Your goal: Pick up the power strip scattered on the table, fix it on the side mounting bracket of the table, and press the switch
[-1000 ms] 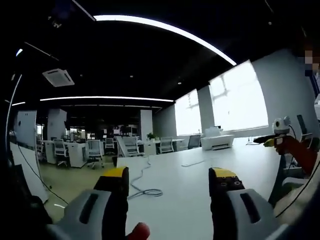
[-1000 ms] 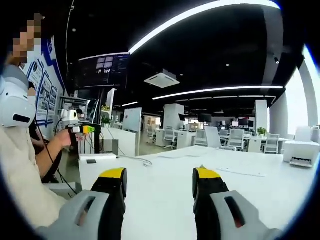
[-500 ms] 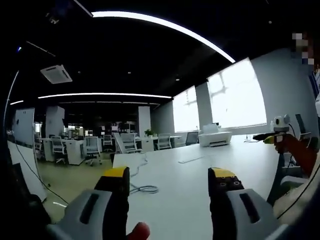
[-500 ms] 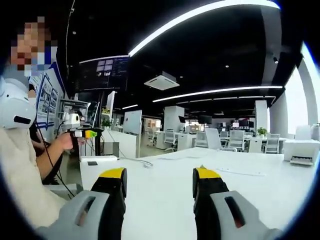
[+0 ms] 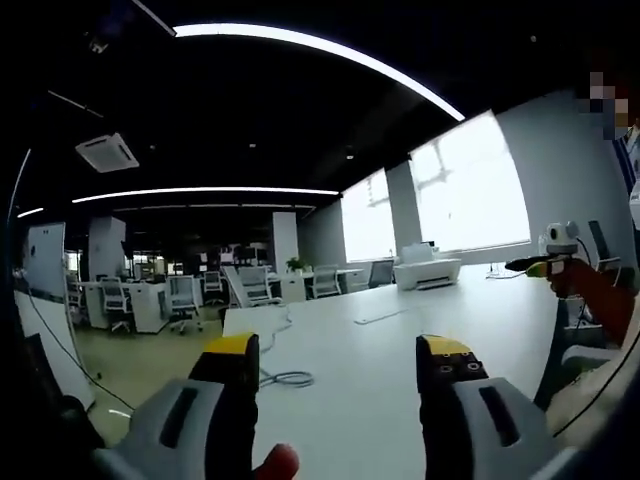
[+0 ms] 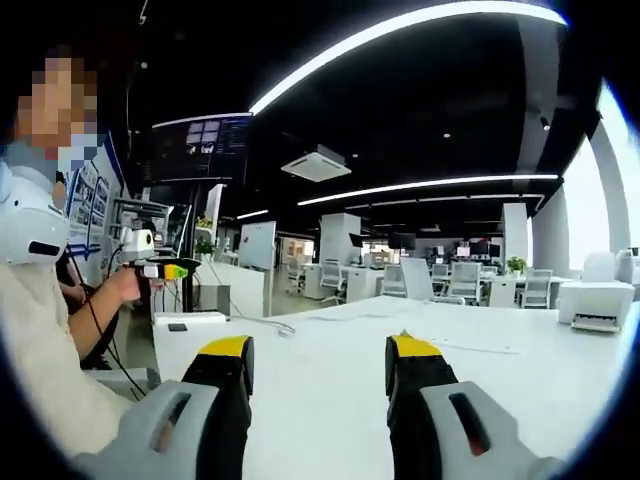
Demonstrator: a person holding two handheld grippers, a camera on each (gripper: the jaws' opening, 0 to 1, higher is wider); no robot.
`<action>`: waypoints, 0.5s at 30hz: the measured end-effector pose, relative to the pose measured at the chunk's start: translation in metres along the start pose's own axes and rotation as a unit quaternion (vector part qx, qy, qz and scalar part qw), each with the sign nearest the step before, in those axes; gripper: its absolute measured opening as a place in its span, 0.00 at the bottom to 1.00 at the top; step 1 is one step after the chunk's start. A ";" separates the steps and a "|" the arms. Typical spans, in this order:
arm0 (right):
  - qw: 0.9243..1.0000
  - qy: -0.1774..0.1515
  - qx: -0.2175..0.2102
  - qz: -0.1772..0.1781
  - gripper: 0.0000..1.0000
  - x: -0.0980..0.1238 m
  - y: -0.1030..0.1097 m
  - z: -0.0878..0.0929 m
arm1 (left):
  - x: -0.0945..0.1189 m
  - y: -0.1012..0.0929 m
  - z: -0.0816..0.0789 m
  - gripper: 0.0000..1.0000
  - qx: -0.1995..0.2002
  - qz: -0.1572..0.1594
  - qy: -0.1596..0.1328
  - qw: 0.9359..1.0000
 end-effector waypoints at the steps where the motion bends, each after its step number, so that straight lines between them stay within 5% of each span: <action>1: 1.000 0.000 0.001 0.001 0.49 0.001 0.000 0.000 | 0.000 0.000 0.000 0.68 0.000 0.000 0.000 1.000; 15: 1.000 0.001 0.003 0.002 0.49 0.006 0.005 -0.001 | 0.010 0.000 0.004 0.68 -0.015 -0.003 0.012 1.000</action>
Point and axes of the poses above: the point that each gripper's makers call its tool centre point, and the gripper's own axes: x roughly backward along the fingers, y roughly to its left, z roughly out of its underside, the point moved 1 cm from there along x, roughly backward along the fingers, and after that the axes turned 3 degrees about -z, right-handed, at the moved point
